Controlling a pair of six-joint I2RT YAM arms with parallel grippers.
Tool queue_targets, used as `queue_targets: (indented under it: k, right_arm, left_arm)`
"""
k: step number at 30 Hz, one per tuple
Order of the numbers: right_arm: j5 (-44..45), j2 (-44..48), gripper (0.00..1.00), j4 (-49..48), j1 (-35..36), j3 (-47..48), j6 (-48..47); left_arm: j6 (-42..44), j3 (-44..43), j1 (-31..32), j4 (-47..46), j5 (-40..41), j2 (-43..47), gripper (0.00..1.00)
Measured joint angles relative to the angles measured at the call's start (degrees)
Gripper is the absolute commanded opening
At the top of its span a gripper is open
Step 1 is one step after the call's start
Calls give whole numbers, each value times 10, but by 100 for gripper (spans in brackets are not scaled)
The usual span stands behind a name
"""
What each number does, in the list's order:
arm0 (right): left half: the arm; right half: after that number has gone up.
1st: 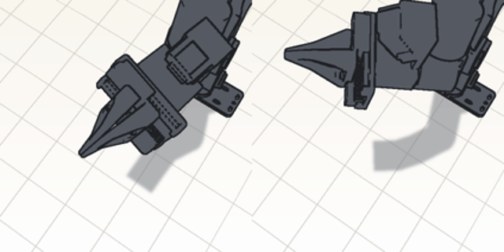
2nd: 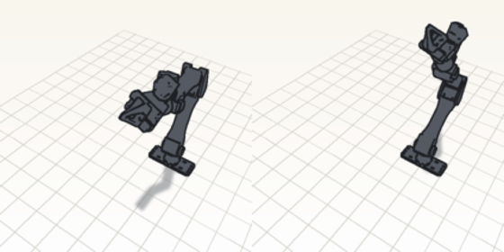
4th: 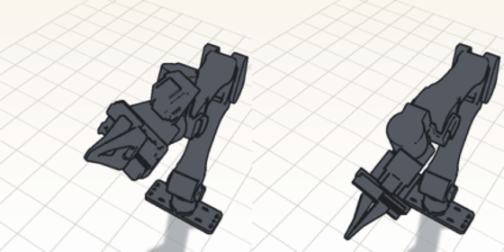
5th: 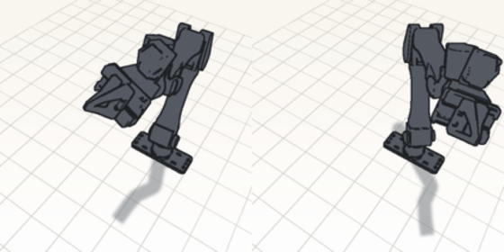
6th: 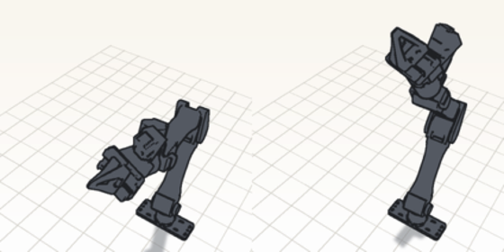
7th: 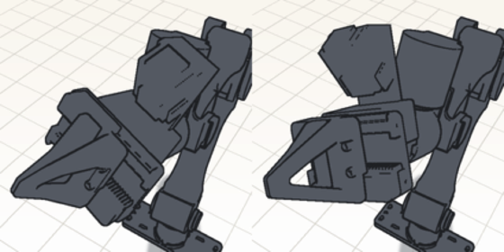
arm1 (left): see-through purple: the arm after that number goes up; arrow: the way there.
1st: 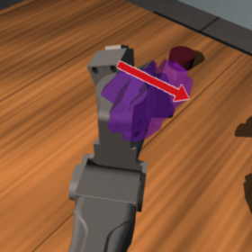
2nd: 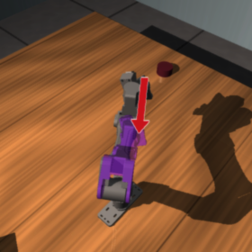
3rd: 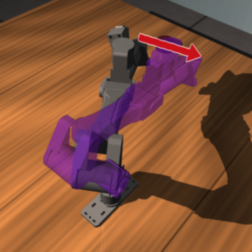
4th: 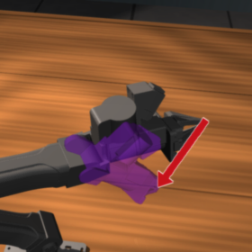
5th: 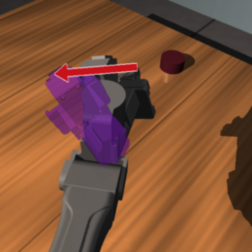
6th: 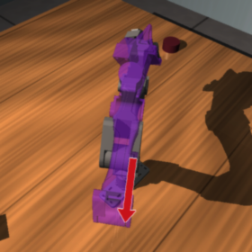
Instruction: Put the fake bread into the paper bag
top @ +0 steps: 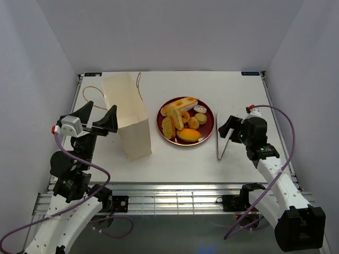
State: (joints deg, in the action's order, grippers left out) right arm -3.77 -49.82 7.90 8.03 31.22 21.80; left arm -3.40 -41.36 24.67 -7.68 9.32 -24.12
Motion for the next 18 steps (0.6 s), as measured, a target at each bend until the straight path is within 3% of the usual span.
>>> queue_targets:
  k: [18]
  right_arm:
    - [23, -19, 90, 62, 9, 3, -9]
  left_arm:
    - [5, 2, 3, 1, 54, 22, 98]
